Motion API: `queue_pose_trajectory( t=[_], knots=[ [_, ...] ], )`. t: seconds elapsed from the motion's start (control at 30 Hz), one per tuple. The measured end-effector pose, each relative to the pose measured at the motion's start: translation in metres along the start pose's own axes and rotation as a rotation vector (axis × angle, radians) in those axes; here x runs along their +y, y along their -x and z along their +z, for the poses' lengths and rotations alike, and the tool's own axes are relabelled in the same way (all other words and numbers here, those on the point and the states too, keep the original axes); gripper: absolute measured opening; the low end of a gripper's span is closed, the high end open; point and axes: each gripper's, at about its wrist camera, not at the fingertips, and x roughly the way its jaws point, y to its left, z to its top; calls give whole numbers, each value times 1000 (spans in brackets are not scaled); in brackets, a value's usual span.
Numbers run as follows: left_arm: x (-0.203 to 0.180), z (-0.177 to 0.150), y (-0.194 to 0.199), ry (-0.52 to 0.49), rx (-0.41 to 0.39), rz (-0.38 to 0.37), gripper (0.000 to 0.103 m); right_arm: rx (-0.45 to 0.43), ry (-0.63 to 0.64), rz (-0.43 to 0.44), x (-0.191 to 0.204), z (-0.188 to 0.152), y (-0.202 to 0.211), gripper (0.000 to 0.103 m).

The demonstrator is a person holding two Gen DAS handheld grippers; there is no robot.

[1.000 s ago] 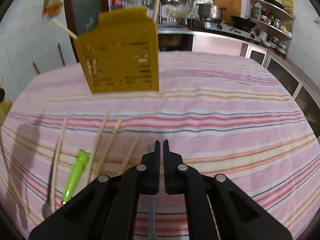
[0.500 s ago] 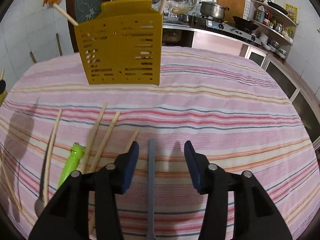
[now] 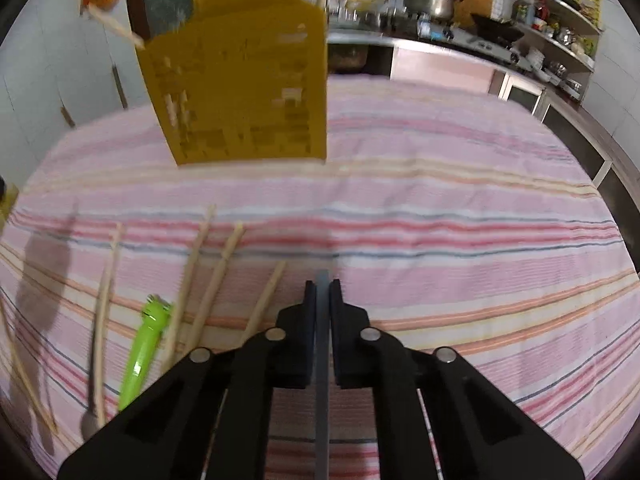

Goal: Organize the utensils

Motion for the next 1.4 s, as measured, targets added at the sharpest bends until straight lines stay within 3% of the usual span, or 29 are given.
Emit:
queue_pose_trajectory(
  t=[0.27, 0.43, 0.83, 1.07, 1.2, 1.4],
  knots=[
    [0, 3, 20, -8, -59, -9, 5, -252, -93, 113, -13, -2, 54, 7],
    [3, 7, 32, 6, -96, -26, 5, -392, -105, 136, -15, -4, 77, 7],
    [0, 8, 41, -6, -126, -31, 4, -526, -92, 106, -10, -8, 99, 7],
    [16, -2, -20, 28, 110, 20, 6, -478, -51, 66, 0, -6, 89, 7],
    [17, -13, -62, -2, 245, 78, 26, -448, -68, 63, -8, 1, 81, 7],
    [9, -23, -91, -36, 310, 114, 39, -423, -80, 58, -12, 3, 72, 8]
  ],
)
